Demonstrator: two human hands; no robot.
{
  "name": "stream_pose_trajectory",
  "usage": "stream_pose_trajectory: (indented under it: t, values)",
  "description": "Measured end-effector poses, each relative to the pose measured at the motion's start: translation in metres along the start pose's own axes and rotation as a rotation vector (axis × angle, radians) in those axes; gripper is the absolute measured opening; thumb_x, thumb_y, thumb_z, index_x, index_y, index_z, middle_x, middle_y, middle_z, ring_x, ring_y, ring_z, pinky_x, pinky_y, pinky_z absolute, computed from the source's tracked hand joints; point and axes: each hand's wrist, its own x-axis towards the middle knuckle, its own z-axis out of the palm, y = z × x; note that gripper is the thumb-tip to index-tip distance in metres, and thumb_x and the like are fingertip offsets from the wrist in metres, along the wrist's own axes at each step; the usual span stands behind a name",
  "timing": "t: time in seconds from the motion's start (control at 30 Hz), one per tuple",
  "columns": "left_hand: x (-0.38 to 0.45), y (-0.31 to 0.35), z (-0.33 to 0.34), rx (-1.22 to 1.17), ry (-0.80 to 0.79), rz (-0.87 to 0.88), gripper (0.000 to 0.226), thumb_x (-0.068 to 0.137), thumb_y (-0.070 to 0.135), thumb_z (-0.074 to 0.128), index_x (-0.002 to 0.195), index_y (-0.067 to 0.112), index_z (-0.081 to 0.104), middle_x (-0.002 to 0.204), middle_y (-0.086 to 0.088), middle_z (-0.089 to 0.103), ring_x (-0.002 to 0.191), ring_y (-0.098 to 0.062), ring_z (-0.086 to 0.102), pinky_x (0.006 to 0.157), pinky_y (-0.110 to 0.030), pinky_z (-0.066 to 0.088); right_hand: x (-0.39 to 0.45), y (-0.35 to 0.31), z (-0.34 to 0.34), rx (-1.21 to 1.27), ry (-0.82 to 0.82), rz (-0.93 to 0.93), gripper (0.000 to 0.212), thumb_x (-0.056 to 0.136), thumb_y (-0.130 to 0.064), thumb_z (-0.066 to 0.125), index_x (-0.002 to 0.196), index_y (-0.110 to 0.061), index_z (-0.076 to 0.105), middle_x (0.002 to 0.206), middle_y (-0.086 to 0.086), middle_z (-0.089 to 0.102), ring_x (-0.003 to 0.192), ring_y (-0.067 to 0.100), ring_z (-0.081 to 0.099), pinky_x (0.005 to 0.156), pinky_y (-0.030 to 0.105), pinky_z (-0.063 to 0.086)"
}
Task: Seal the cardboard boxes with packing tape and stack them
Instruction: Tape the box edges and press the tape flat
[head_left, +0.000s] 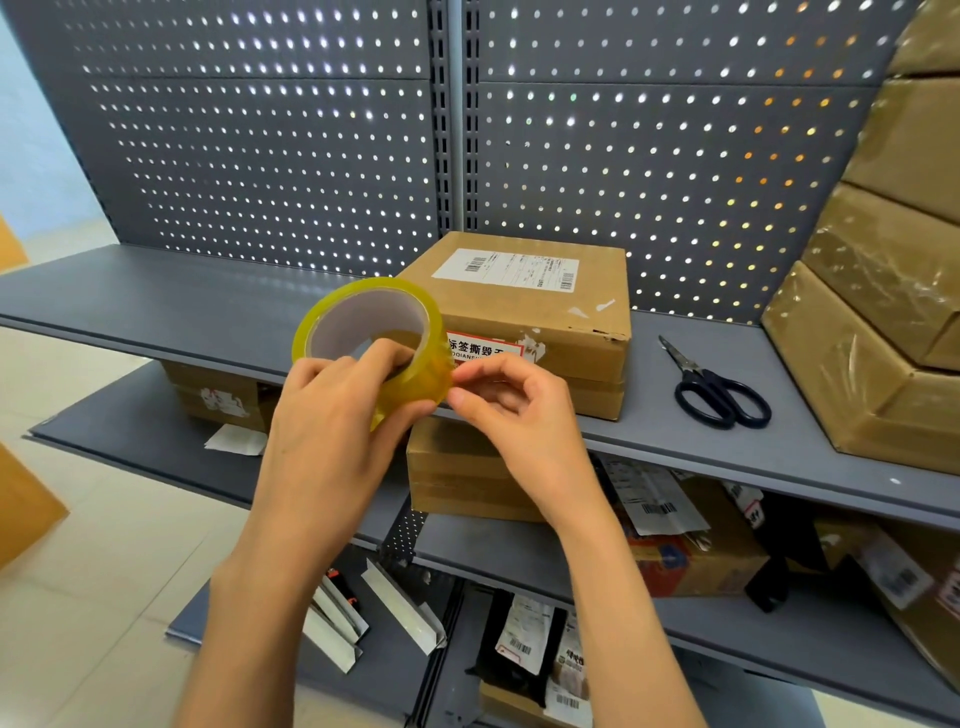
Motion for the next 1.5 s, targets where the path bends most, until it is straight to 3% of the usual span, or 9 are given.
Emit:
stream_pose_trajectory:
  t: [0.13,0.33,0.5,0.73,0.83,0.97,1.13,1.33,1.5]
  values:
    - [-0.001,-0.001,0.0,-0.023,-0.009,0.017,0.028,0.084,0.039,0.057,0.098,0.015,0.059,0.083,0.0,0.067,0.077,0.002,0.024,0.065,-0.02,0.018,0.002,0.002,-0.002,-0.036,0.027,0.01,0.017,0.084,-0.001,0.068,0.091,-0.016,0.064,0.091,-0.003,0.067,0.081,0.004,0.064,0.079,0.022,0.055]
    - [-0.002,-0.004,0.006,-0.013,-0.005,0.018,0.035,0.09,0.05,0.049,0.101,0.017,0.057,0.085,0.001,0.067,0.078,-0.024,0.055,0.075,-0.025,0.027,0.003,0.004,-0.001,-0.064,0.034,0.047,0.015,0.088,-0.003,0.063,0.09,-0.016,0.057,0.088,-0.005,0.061,0.079,-0.001,0.058,0.076,0.015,0.05]
    - [-0.001,0.0,0.007,-0.074,0.056,-0.023,0.029,0.088,0.04,0.06,0.098,0.013,0.059,0.084,0.004,0.064,0.075,0.0,0.028,0.069,-0.023,0.022,0.003,-0.001,0.005,-0.051,-0.006,0.101,0.014,0.093,-0.007,0.056,0.094,-0.02,0.054,0.096,-0.001,0.058,0.088,0.003,0.057,0.082,0.017,0.049]
    - [-0.002,0.001,0.006,-0.066,0.089,-0.073,0.025,0.083,0.035,0.065,0.097,0.014,0.059,0.083,0.004,0.065,0.074,-0.005,0.032,0.064,-0.025,0.023,0.002,-0.01,0.005,0.055,-0.042,0.1,0.029,0.087,-0.006,0.064,0.113,-0.015,0.056,0.091,-0.002,0.057,0.079,-0.004,0.057,0.079,0.014,0.051]
    - [-0.005,0.0,0.006,-0.074,0.088,-0.099,0.026,0.081,0.033,0.067,0.098,0.014,0.061,0.086,0.003,0.067,0.078,-0.013,0.04,0.068,-0.028,0.03,0.003,-0.009,0.005,0.028,0.003,0.063,0.025,0.084,-0.002,0.067,0.106,-0.013,0.062,0.084,-0.004,0.06,0.075,-0.003,0.058,0.078,0.015,0.051]
    - [-0.004,0.001,0.006,-0.059,0.075,-0.075,0.026,0.083,0.035,0.065,0.098,0.015,0.06,0.086,0.003,0.067,0.076,-0.006,0.036,0.071,-0.024,0.027,0.002,-0.004,0.007,0.07,0.089,0.097,0.019,0.086,-0.002,0.065,0.098,-0.016,0.067,0.083,-0.002,0.065,0.077,0.0,0.062,0.077,0.016,0.052]
    - [-0.004,0.0,0.012,0.062,0.082,-0.053,0.025,0.087,0.036,0.061,0.097,0.013,0.059,0.078,-0.004,0.067,0.07,-0.029,0.056,0.072,-0.029,0.029,0.0,-0.001,0.017,-0.045,0.246,0.083,0.019,0.085,-0.005,0.067,0.094,-0.021,0.071,0.079,-0.008,0.068,0.075,0.0,0.064,0.073,0.016,0.053]
    - [-0.005,0.006,0.01,0.082,0.135,-0.05,0.019,0.086,0.029,0.065,0.096,0.013,0.059,0.074,-0.003,0.064,0.066,-0.026,0.052,0.07,-0.029,0.028,-0.002,0.004,0.022,-0.241,0.342,0.027,0.007,0.085,-0.019,0.07,0.085,-0.025,0.072,0.093,0.0,0.067,0.083,0.003,0.06,0.076,0.016,0.047]
    - [-0.006,0.006,0.012,0.023,0.131,-0.048,0.022,0.084,0.032,0.062,0.096,0.013,0.059,0.075,-0.001,0.064,0.069,-0.012,0.037,0.067,-0.026,0.025,-0.002,-0.005,0.017,-0.213,0.223,0.121,0.011,0.09,-0.019,0.063,0.083,-0.026,0.065,0.094,-0.008,0.067,0.092,0.006,0.062,0.083,0.023,0.049]
